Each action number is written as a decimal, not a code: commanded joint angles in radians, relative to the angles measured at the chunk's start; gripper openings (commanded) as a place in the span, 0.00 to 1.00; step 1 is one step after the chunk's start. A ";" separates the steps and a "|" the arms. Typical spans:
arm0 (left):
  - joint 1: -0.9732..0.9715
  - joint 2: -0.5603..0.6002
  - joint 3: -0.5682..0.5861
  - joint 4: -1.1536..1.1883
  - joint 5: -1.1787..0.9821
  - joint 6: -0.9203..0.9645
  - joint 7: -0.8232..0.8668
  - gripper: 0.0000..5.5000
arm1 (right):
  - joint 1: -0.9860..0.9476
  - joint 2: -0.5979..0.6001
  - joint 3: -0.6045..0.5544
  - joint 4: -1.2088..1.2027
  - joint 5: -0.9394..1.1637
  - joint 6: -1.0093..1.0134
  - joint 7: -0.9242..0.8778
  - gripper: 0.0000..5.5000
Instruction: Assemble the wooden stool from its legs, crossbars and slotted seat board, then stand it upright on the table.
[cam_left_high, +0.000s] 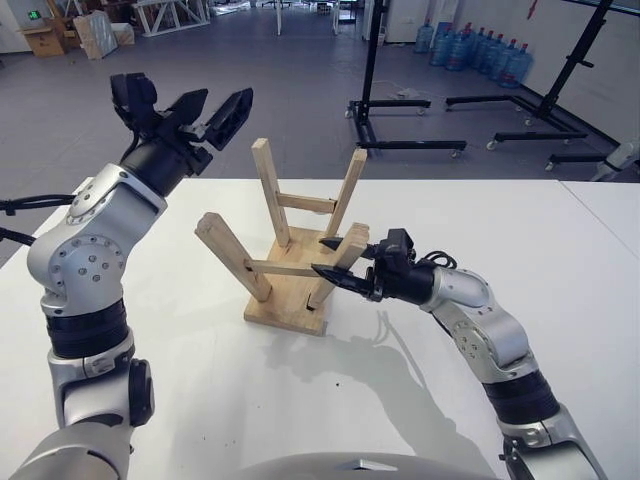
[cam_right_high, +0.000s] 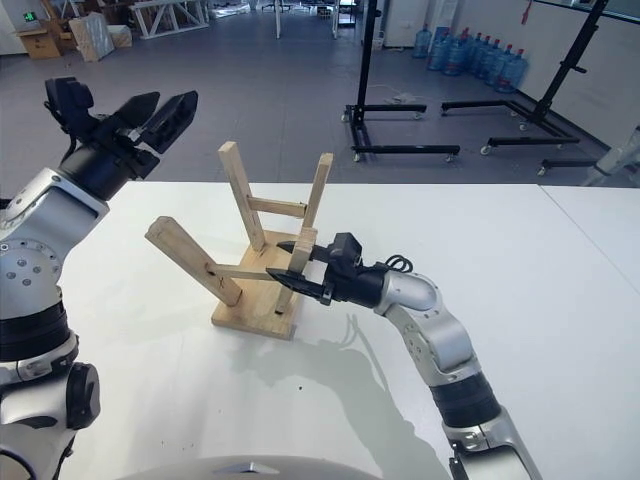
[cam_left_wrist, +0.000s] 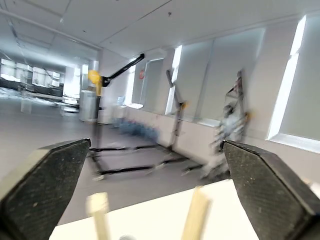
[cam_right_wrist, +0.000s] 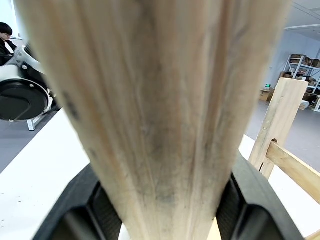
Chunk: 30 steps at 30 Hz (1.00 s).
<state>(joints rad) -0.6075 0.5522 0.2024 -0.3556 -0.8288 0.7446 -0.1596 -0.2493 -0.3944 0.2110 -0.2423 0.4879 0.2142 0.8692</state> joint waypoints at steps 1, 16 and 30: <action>0.054 0.169 -0.220 -0.112 0.288 -0.012 -0.041 0.88 | -0.010 0.014 0.028 0.037 -0.065 0.047 -0.051 0.37; 0.078 0.198 -0.482 -0.166 0.845 -0.184 -0.122 0.88 | -0.145 0.165 0.066 0.154 -0.188 0.083 -0.207 0.37; 0.049 0.147 -0.465 -0.030 1.025 -0.303 -0.216 0.88 | -0.162 0.207 0.050 0.158 -0.196 0.109 -0.218 0.37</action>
<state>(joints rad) -0.5358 0.7095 -0.2827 -0.3869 0.1777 0.4432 -0.3540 -0.4051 -0.1868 0.2708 -0.0763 0.2958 0.3053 0.6553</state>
